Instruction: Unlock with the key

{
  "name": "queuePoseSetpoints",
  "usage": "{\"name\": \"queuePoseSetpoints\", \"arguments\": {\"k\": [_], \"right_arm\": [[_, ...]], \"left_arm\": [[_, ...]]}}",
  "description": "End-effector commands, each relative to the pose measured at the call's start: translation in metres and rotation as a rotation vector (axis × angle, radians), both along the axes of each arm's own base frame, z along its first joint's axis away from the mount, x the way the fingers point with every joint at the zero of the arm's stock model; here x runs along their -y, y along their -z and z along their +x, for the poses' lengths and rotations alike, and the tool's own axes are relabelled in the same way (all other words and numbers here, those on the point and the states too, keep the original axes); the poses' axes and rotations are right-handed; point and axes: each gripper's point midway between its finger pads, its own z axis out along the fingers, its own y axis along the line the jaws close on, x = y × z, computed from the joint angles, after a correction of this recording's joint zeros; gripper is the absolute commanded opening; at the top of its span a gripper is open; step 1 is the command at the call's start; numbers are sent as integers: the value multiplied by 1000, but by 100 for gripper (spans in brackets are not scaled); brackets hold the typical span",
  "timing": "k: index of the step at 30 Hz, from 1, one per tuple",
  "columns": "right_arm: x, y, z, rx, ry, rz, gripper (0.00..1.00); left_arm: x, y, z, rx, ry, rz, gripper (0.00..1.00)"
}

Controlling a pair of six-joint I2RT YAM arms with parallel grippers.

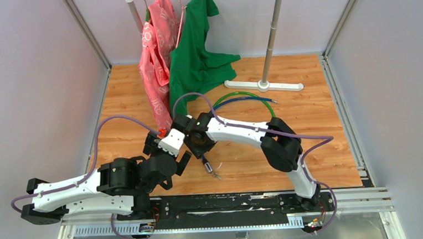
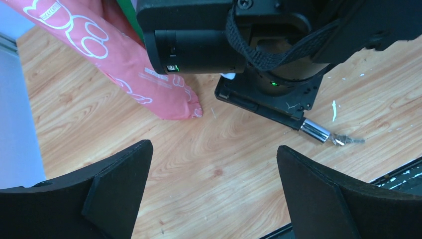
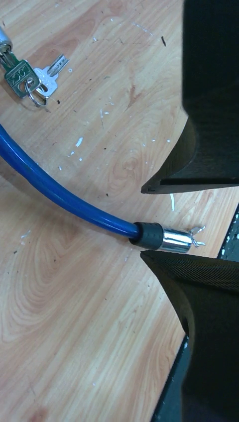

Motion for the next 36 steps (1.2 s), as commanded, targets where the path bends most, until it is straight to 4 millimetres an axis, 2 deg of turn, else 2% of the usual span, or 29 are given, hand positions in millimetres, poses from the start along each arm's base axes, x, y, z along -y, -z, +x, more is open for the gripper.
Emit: {"name": "queuePoseSetpoints", "arguments": {"k": [1, 5, 10, 13, 16, 19, 22, 25, 30, 36], "right_arm": [[-8, -36, -5, 39, -6, 100, 51], [-5, -58, 1, 80, -2, 144, 65], [15, -92, 15, 168, 20, 213, 81], [40, -109, 31, 242, 78, 212, 88], [76, -124, 49, 345, 170, 177, 92], [108, -143, 59, 439, 237, 160, 92], [135, -160, 66, 528, 286, 147, 93], [157, -173, 70, 633, 322, 138, 93], [188, -179, 77, 765, 327, 86, 93], [227, -174, 82, 742, 406, 29, 93]], "left_arm": [[1, 0, 2, 4, -9, -14, 100], [1, -1, 2, 4, -11, -14, 100], [-1, -8, 4, 8, -43, -30, 100], [0, -19, 7, 23, -72, -50, 100], [0, -30, 14, 64, -126, -24, 100], [-9, -41, 27, 139, -231, 16, 100], [-18, -44, 42, 162, -317, 39, 100], [-28, -38, 61, 140, -385, 27, 100], [-53, -18, 96, 74, -496, -8, 100], [-77, 9, 134, 14, -589, 21, 100]]}}
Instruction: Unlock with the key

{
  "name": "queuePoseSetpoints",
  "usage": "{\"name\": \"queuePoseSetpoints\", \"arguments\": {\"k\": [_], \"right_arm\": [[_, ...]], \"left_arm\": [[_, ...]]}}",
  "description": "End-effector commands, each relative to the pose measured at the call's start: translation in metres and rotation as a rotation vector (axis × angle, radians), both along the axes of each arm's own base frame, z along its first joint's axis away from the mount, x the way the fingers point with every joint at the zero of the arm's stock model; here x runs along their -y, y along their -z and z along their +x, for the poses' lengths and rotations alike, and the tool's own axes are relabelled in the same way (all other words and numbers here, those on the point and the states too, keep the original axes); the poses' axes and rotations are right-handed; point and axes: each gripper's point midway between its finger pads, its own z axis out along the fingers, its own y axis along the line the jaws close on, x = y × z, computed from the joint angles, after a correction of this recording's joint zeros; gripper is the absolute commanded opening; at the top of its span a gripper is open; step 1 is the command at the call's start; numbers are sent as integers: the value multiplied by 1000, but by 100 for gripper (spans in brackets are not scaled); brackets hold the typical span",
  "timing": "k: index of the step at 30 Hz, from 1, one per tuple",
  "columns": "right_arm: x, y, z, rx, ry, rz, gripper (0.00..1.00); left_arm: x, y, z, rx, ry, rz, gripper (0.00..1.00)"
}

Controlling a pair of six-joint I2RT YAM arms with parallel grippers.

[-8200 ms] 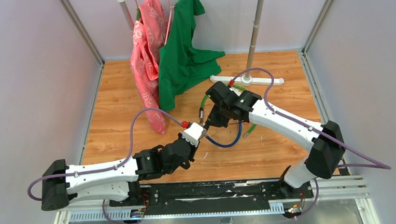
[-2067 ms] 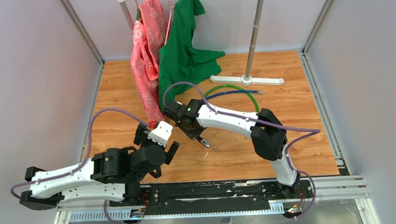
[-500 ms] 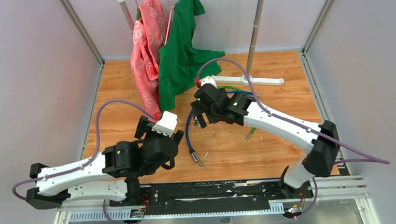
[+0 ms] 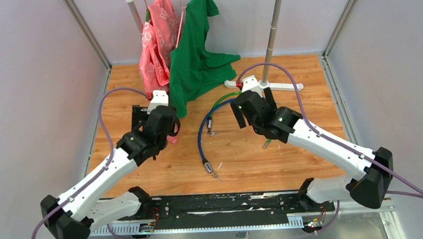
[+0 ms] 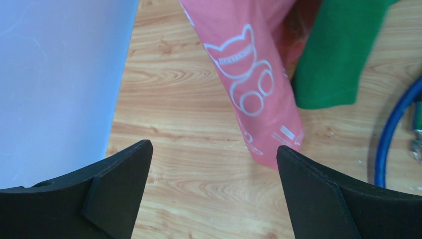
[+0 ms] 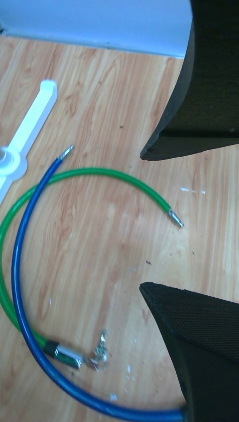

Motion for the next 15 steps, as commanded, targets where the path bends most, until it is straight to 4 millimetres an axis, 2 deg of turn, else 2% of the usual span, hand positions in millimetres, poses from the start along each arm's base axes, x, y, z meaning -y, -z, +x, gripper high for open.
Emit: {"name": "queuePoseSetpoints", "arguments": {"k": [1, 7, 11, 15], "right_arm": [[37, -7, 8, 37, 100, -37, 93], [68, -8, 12, 54, 167, -50, 94], [77, -1, 15, 27, 165, -11, 94], [88, 2, 19, 72, 187, -46, 94]], "left_arm": [[-2, 16, 31, -24, -7, -57, 100], [-25, 39, 54, -26, -72, -89, 100], [-43, 50, 58, 38, -130, -15, 100], [-57, 65, 64, 107, -192, -3, 100]]}}
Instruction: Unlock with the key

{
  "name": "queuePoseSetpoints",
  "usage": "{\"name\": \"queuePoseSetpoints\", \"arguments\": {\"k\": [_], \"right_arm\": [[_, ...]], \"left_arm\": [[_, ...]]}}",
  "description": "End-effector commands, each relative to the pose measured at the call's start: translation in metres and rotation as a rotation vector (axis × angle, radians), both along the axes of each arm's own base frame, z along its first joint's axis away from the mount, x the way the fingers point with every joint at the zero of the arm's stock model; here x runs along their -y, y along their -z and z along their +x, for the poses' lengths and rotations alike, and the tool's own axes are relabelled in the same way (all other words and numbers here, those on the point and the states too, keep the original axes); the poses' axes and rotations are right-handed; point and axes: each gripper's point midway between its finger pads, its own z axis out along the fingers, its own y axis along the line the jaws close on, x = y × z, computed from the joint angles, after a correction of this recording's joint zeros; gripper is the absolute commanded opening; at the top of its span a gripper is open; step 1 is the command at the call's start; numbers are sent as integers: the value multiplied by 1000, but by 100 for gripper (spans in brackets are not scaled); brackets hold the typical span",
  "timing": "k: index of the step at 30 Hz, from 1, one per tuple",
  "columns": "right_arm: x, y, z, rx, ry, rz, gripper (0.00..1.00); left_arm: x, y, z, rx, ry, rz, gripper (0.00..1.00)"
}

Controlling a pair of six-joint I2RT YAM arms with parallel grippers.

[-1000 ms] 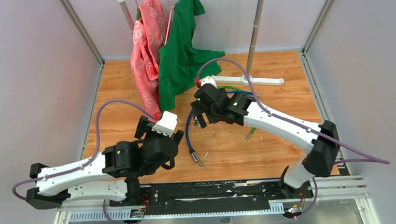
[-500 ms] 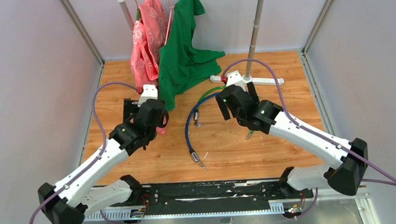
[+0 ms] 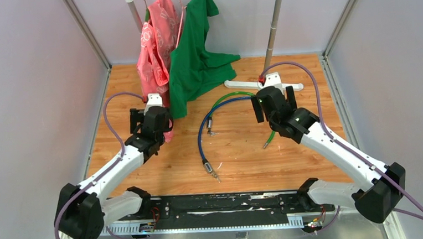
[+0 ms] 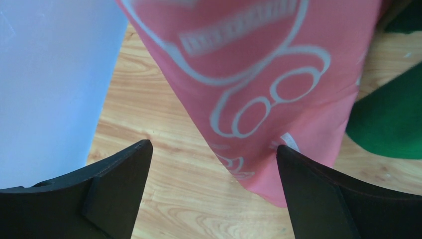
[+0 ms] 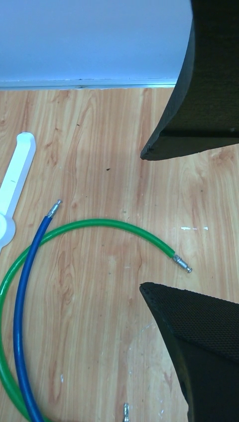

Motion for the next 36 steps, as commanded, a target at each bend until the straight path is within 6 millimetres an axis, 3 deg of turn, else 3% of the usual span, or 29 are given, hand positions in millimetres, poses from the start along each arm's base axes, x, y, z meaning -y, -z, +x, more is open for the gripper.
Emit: {"name": "queuePoseSetpoints", "arguments": {"k": [1, 7, 18, 25, 36], "right_arm": [[11, 2, 4, 40, -8, -43, 94], [27, 19, 9, 61, 19, -99, 99], [70, 60, 25, 204, 34, -53, 99], [87, 84, 30, 337, 40, -29, 99], [99, 111, 49, 309, 35, -4, 97]], "left_arm": [[-17, -3, 17, 140, -91, 9, 100], [-35, 20, 22, 170, -193, 9, 99], [-37, 48, 43, 199, -95, -49, 94], [-37, 38, 44, 300, 2, -27, 91], [-36, 51, 38, 366, 94, -106, 91]]}}
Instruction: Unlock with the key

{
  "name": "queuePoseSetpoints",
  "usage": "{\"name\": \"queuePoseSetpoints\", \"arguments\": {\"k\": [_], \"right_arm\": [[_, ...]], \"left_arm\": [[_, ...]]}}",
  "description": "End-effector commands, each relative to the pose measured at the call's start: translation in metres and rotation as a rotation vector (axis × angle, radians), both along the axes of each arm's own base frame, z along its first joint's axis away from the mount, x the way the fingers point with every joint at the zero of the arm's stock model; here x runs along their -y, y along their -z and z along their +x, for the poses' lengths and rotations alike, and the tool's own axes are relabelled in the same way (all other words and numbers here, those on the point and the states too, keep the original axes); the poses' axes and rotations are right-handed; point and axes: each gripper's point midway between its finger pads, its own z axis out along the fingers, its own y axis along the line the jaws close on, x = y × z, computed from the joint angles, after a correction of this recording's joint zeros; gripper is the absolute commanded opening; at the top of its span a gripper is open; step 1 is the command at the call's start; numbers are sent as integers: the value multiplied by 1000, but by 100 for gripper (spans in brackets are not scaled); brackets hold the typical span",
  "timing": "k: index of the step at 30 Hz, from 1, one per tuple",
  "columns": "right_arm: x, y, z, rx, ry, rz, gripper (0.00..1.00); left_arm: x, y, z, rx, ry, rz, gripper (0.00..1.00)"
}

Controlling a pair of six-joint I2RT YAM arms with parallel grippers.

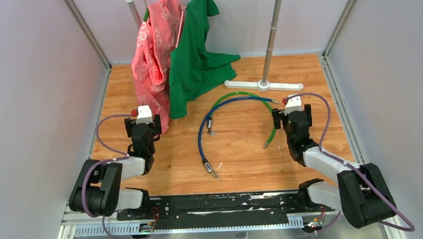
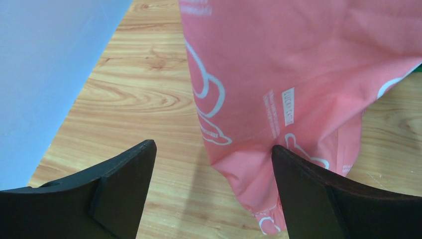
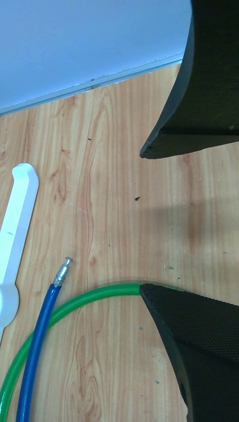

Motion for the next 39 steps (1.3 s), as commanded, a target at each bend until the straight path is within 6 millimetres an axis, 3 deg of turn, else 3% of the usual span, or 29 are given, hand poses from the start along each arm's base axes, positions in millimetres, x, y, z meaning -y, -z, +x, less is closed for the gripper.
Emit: {"name": "queuePoseSetpoints", "arguments": {"k": [1, 6, 19, 39], "right_arm": [[1, -5, 9, 51, -39, 1, 97], [10, 1, 9, 74, -49, 26, 97], [17, 40, 17, 33, -88, 99, 95], [25, 41, 23, 33, -41, 109, 96]], "left_arm": [[2, -12, 4, 130, 42, -42, 93], [2, -11, 4, 113, 46, -48, 100], [2, -10, 4, 105, 42, -49, 100], [2, -10, 4, 105, 43, -49, 100]]}}
